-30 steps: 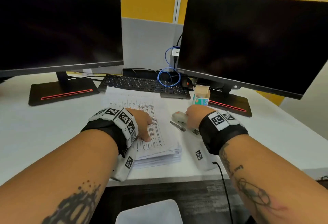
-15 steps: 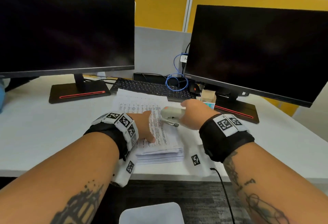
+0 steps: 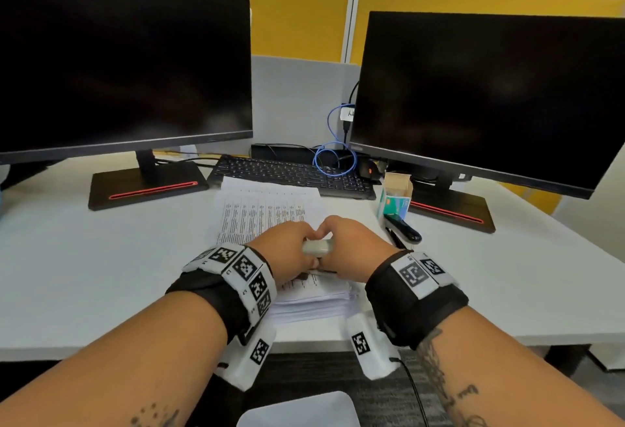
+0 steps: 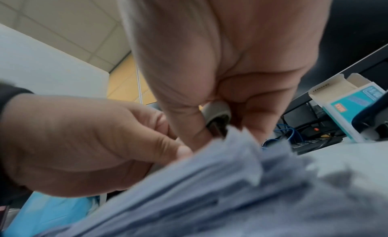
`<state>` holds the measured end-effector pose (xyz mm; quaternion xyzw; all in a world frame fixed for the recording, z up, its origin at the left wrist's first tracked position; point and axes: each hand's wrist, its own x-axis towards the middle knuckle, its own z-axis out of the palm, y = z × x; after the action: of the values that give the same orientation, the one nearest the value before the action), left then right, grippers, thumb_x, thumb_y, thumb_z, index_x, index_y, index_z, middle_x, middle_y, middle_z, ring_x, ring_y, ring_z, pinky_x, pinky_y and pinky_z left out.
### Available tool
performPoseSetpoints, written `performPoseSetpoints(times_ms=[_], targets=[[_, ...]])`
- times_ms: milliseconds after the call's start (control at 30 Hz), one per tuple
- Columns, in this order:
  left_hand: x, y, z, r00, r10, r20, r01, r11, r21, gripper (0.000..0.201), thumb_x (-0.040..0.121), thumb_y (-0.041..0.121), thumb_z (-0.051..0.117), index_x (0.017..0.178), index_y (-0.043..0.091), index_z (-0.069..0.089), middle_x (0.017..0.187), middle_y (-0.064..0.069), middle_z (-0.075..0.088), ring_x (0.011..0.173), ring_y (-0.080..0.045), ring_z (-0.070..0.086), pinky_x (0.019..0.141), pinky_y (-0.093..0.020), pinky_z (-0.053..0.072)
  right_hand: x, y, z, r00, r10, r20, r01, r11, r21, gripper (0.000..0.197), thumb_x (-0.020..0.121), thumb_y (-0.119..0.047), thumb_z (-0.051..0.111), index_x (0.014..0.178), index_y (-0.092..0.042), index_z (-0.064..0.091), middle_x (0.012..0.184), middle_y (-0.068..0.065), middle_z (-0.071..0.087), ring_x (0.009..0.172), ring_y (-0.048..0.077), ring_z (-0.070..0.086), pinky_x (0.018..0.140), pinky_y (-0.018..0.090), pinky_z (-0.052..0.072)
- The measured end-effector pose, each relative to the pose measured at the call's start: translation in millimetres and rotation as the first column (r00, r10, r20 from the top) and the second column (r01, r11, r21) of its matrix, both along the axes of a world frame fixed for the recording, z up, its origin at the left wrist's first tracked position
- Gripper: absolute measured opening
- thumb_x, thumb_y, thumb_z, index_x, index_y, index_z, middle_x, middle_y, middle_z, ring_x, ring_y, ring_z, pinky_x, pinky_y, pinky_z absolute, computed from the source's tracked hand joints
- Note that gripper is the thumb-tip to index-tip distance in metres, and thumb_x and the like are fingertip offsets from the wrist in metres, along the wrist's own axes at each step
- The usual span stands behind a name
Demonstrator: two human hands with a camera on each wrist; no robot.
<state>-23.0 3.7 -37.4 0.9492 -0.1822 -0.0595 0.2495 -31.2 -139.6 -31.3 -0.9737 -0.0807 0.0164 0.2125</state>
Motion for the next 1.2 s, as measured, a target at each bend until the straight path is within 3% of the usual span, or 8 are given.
performPoseSetpoints(times_ms=[167, 367, 567, 700, 833, 900, 1000, 1200], targets=[[-4.4, 7.9, -8.3, 0.999, 0.048, 0.001, -0.047, 0.974, -0.221, 0.007, 0.094, 0.022, 0.060, 0.100, 0.022, 0.056, 0.081, 0.004, 0.059, 0.063, -0.009, 0.053, 0.055, -0.023, 0.040, -0.3, 3.5, -3.0, 0.999, -0.042, 0.022, 0.041, 0.998, 0.052, 0.022, 0.076, -0.015, 0.079, 0.090, -0.015, 0.062, 0.087, 0.003, 0.062, 0.079, 0.019, 0.057, 0.067, 0.025, 0.041], [-0.9, 31.2, -9.7, 0.909, 0.406, -0.099, -0.370, 0.672, -0.642, 0.017, 0.098, 0.031, 0.052, 0.111, 0.022, 0.044, 0.103, -0.006, 0.063, 0.088, -0.019, 0.062, 0.082, -0.041, 0.053, -1.0, -1.3, -3.2, 0.998, -0.052, -0.041, 0.056, 0.992, 0.111, 0.023, 0.076, -0.015, 0.082, 0.072, -0.023, 0.061, 0.070, -0.007, 0.055, 0.066, 0.013, 0.053, 0.071, 0.026, 0.046], [6.5, 45.0, -18.2, 0.786, 0.609, -0.106, -0.478, 0.490, -0.729, 0.084, 0.086, 0.004, 0.065, 0.148, 0.033, 0.016, 0.122, -0.007, 0.054, 0.100, -0.021, 0.062, 0.089, -0.039, 0.052, -1.6, 1.6, -2.2, 0.999, -0.045, -0.028, 0.046, 0.998, 0.033, 0.016, 0.077, -0.016, 0.081, 0.090, -0.016, 0.071, 0.087, -0.002, 0.062, 0.093, 0.021, 0.063, 0.081, 0.027, 0.048], [9.9, 55.8, -20.3, 0.724, 0.689, 0.034, -0.682, 0.722, -0.117, 0.086, 0.087, 0.013, 0.061, 0.151, 0.044, 0.013, 0.162, -0.007, 0.005, 0.149, -0.035, 0.005, 0.116, -0.062, 0.011, -0.8, 2.3, -2.4, 0.998, -0.037, -0.041, 0.037, 0.999, 0.003, 0.018, 0.078, -0.016, 0.079, 0.095, -0.013, 0.072, 0.093, 0.001, 0.066, 0.095, 0.021, 0.063, 0.082, 0.026, 0.048], [7.8, 41.7, -3.3, 0.946, 0.280, 0.165, -0.305, 0.940, 0.154, 0.055, 0.095, 0.027, 0.053, 0.143, 0.048, 0.035, 0.162, 0.008, 0.017, 0.151, -0.028, -0.005, 0.112, -0.067, -0.007, 2.3, 8.4, 4.7, 0.997, -0.014, -0.071, 0.007, 0.996, -0.093, 0.020, 0.079, -0.016, 0.079, 0.096, -0.008, 0.074, 0.101, 0.008, 0.071, 0.096, 0.024, 0.065, 0.087, 0.032, 0.053], [2.7, 27.0, -1.3, 0.996, 0.055, 0.072, -0.066, 0.986, 0.154, 0.039, 0.097, 0.034, 0.053, 0.134, 0.045, 0.050, 0.150, 0.013, 0.042, 0.148, -0.023, 0.020, 0.117, -0.062, 0.001, 4.4, 10.5, 12.3, 0.995, -0.002, -0.098, -0.012, 0.991, -0.137, 0.021, 0.079, -0.019, 0.079, 0.097, -0.008, 0.074, 0.101, 0.009, 0.071, 0.094, 0.025, 0.066, 0.086, 0.033, 0.054], [2.0, 15.2, -9.8, 0.999, 0.010, 0.040, -0.014, 0.995, 0.102, 0.026, 0.094, 0.035, 0.059, 0.119, 0.040, 0.063, 0.115, 0.012, 0.066, 0.113, -0.016, 0.058, 0.105, -0.044, 0.040, 12.8, 5.1, 30.1, 0.986, -0.028, -0.166, -0.007, 0.979, -0.203, 0.027, 0.082, -0.031, 0.076, 0.102, -0.012, 0.074, 0.100, 0.006, 0.072, 0.090, 0.020, 0.066, 0.083, 0.032, 0.054], [7.4, 12.8, -13.3, 0.996, 0.089, -0.014, -0.089, 0.996, -0.006, 0.017, 0.091, 0.040, 0.063, 0.106, 0.039, 0.070, 0.099, 0.015, 0.068, 0.095, -0.009, 0.062, 0.094, -0.034, 0.049, 73.8, -52.2, 75.9, 0.942, -0.320, 0.104, 0.335, 0.920, -0.204, 0.026, 0.090, -0.031, 0.060, 0.102, -0.010, 0.069, 0.081, 0.001, 0.063, 0.076, 0.021, 0.062, 0.057, 0.024, 0.045]])
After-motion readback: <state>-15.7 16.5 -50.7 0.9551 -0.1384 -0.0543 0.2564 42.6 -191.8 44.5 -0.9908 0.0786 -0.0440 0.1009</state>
